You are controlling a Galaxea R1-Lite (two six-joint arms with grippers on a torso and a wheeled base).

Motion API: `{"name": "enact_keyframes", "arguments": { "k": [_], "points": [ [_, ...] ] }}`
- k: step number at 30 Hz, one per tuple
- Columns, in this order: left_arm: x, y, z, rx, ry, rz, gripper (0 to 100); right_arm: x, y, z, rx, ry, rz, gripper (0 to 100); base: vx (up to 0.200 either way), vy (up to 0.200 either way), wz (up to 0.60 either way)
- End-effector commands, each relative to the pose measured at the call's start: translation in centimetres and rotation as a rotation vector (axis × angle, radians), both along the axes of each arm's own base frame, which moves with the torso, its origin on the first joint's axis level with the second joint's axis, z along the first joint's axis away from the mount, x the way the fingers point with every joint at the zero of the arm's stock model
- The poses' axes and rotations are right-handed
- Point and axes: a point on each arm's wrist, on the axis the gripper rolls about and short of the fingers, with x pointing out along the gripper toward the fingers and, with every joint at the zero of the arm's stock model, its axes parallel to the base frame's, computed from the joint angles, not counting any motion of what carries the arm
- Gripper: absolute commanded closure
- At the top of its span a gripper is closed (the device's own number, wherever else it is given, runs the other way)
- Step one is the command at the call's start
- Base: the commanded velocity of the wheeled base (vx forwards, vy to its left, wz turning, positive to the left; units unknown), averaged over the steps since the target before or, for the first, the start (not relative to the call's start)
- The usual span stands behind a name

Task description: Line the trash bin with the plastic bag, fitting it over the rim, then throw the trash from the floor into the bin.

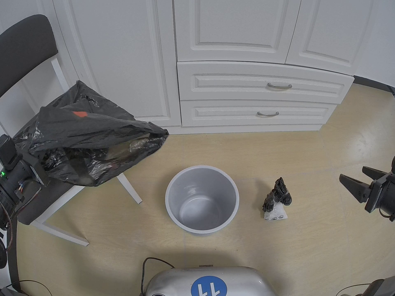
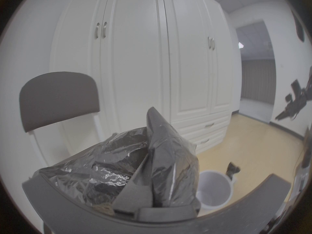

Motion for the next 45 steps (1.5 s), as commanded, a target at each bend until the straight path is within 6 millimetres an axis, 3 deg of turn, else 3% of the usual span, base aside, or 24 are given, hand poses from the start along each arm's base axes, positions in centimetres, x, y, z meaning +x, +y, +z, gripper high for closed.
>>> {"name": "enact_keyframes", "arguments": {
  "k": [1, 4, 8, 18, 23, 35, 45],
  "points": [
    [-1.0, -5.8, 4.2, -0.181, -0.120, -0.202, 100, 0.4, 2.3, -1.7, -0.035, 0.051, 0.093, 0, 0.000, 0.000, 0.00],
    [-1.0, -7.1, 4.9, -0.217, -0.125, -0.229, 100, 0.9, 2.8, -2.2, -0.034, 0.047, 0.104, 0, 0.000, 0.000, 0.00],
    [-1.0, -9.2, 5.9, -0.289, -0.125, -0.250, 100, 1.6, 5.0, -2.7, -0.029, 0.030, 0.196, 0, 0.000, 0.000, 0.00],
    [-2.0, -10.0, 6.4, -0.467, -0.119, -0.244, 100, 4.1, 9.9, -4.6, -0.094, 0.118, 0.295, 0, 0.000, 0.000, 0.00],
    [-2.6, -10.3, 6.4, -0.473, -0.127, -0.277, 100, 5.3, 10.9, -5.1, -0.054, 0.070, 0.215, 0, 0.000, 0.000, 0.00],
    [-4.7, -10.4, 6.5, -0.509, -0.137, -0.378, 100, 7.5, 12.9, -4.0, 0.150, -0.088, 0.175, 0, 0.000, 0.000, 0.00],
    [-5.4, -11.3, 7.0, -0.564, -0.181, -0.460, 100, 7.9, 14.9, -6.6, 0.134, -0.022, 0.211, 0, 0.000, 0.000, 0.00]
  ]
}}
